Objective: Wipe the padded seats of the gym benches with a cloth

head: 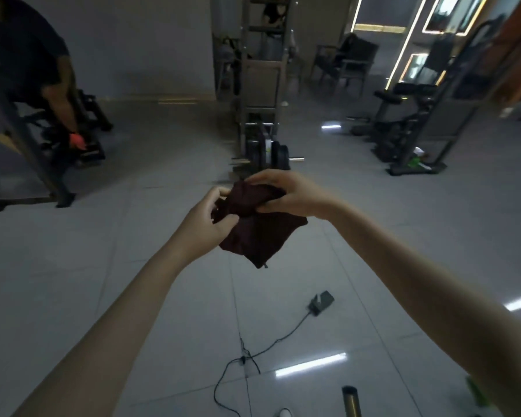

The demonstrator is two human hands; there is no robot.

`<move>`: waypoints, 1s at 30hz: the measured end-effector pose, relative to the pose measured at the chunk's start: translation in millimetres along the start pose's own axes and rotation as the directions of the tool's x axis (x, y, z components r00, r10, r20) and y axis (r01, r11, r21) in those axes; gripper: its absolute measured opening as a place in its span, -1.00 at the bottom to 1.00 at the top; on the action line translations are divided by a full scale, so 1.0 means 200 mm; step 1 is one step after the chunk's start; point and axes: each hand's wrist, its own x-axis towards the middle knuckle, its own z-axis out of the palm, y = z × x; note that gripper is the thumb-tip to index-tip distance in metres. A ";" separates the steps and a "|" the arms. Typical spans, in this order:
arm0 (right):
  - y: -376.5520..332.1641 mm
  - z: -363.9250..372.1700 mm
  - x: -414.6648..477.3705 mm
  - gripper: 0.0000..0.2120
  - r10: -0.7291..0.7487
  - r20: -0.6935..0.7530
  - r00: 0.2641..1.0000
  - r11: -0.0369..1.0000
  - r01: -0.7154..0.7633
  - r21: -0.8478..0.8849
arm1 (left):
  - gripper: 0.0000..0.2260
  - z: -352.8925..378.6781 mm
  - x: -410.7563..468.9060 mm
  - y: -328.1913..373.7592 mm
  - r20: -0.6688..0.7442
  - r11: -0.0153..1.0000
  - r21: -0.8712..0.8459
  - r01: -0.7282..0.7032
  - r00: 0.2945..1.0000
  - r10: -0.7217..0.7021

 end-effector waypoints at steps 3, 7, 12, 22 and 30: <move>0.13 -0.07 -0.15 -0.48 0.094 -0.040 0.995 0.995 -0.093 0.030 | -0.75 0.16 0.05 0.00 0.116 0.999 -0.039 0.002 0.993 0.002; 0.34 -0.18 -0.33 -0.46 0.192 -0.100 0.976 0.981 -0.188 0.047 | -0.72 0.43 0.16 0.02 0.264 0.997 -0.081 0.009 0.964 0.012; 0.60 -0.36 -0.55 -0.47 0.335 -0.162 0.928 0.942 -0.327 0.072 | -0.70 0.77 0.32 0.08 0.416 0.995 -0.098 0.008 0.909 0.033; 0.75 -0.72 -0.75 -0.52 0.426 -0.323 0.845 0.900 -0.432 0.058 | -0.70 1.18 0.59 0.30 0.497 0.981 -0.194 -0.008 0.862 0.106; 0.79 -0.81 -0.80 -0.59 0.483 -0.421 0.768 0.855 -0.518 0.035 | -0.75 1.38 0.73 0.35 0.612 0.971 -0.241 0.012 0.778 0.142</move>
